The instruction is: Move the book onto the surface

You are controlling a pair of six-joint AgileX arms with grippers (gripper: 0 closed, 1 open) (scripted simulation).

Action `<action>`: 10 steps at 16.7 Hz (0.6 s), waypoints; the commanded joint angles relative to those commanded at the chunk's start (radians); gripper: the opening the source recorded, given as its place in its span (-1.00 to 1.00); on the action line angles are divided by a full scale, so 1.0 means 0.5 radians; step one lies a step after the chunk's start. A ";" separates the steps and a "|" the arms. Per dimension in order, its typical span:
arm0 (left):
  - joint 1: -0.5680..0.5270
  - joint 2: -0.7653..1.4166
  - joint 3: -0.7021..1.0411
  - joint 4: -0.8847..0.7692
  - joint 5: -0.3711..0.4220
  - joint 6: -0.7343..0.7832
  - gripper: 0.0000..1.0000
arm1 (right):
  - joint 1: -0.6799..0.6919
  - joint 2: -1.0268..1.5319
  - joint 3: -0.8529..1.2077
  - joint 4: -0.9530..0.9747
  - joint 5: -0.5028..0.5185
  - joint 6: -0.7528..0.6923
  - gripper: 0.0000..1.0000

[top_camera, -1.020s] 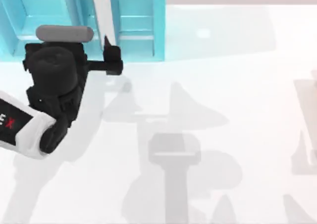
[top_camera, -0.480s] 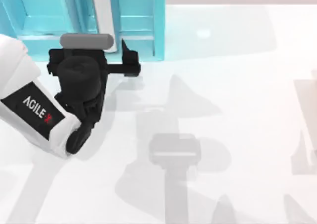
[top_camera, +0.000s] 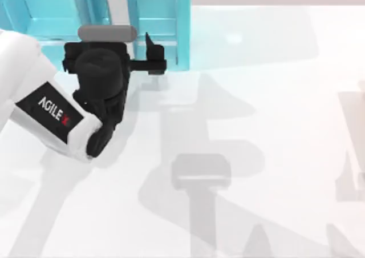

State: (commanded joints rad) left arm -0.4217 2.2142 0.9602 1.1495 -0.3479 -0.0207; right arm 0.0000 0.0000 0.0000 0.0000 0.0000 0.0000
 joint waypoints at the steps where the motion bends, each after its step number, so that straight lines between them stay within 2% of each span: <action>1: 0.016 0.051 0.095 -0.043 0.016 0.002 1.00 | 0.000 0.000 0.000 0.000 0.000 0.000 1.00; 6: 0.093 0.277 0.530 -0.247 0.096 0.009 1.00 | 0.000 0.000 0.000 0.000 0.000 0.000 1.00; 10: 0.109 0.317 0.606 -0.287 0.113 0.009 1.00 | 0.000 0.000 0.000 0.000 0.000 0.000 1.00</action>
State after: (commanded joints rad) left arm -0.3670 2.3729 1.2635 1.0058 -0.2915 -0.0159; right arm 0.0000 0.0000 0.0000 0.0000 0.0000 0.0000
